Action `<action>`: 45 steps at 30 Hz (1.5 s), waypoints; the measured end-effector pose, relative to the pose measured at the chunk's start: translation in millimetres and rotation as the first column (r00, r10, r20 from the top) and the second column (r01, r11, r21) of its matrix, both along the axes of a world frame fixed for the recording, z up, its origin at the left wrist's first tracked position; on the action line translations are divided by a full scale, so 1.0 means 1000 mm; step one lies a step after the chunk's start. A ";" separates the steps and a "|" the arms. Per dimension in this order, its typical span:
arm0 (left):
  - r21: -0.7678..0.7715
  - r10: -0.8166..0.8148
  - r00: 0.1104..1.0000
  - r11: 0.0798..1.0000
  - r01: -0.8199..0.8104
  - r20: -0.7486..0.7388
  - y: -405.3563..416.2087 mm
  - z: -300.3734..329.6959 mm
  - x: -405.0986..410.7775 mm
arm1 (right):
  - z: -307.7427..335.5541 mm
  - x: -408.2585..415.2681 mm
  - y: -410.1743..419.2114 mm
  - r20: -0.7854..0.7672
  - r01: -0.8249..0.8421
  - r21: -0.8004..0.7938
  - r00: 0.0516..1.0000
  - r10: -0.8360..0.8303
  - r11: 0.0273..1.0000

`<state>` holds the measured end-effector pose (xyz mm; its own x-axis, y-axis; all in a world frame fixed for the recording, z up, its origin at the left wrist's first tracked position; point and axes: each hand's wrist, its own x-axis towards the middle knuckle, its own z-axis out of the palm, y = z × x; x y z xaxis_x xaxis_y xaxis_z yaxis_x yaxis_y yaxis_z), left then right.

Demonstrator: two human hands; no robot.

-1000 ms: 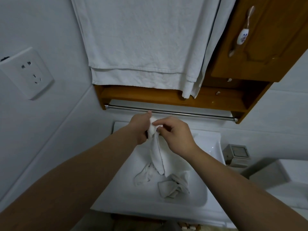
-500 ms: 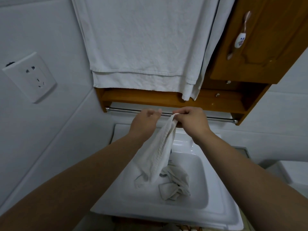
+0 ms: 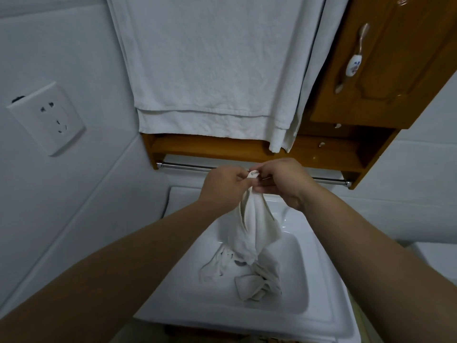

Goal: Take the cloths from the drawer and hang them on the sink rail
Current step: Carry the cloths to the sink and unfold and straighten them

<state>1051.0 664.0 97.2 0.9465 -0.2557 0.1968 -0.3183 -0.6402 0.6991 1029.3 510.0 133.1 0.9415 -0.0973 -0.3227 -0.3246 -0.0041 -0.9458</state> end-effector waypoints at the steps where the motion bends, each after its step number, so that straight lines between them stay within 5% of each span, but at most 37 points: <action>1: 0.020 -0.017 1.000 1.000 0.016 0.021 0.001 0.000 0.001 | 0.000 -0.001 -0.003 0.008 -0.036 0.002 0.999 0.036 0.999; 8: -0.004 -0.123 0.992 0.992 0.124 0.020 0.000 -0.010 -0.003 | -0.005 -0.001 -0.015 0.160 -0.104 -0.485 0.966 0.205 0.868; 20: -0.072 -0.072 0.997 0.995 0.072 -0.001 0.001 -0.003 0.005 | -0.016 0.006 -0.016 0.239 -0.046 -0.373 0.960 0.144 0.927; 28: -0.311 -0.094 0.967 0.950 0.016 -0.238 0.002 0.005 0.013 | -0.017 0.010 -0.009 0.371 0.004 -0.535 0.899 0.231 0.845; 32: -0.468 -0.191 0.943 0.882 0.043 -0.272 0.001 0.009 0.012 | -0.013 0.012 -0.011 0.390 -0.016 -0.486 0.891 0.233 0.874; 38: -0.433 -0.180 0.942 0.900 0.041 -0.284 0.000 0.008 0.014 | -0.017 0.012 -0.013 0.422 0.073 -0.409 0.899 0.117 0.910; 45: -0.408 -0.173 0.932 0.912 0.029 -0.319 -0.008 0.010 0.011 | -0.026 0.005 -0.009 0.548 0.234 -0.658 0.801 0.242 0.716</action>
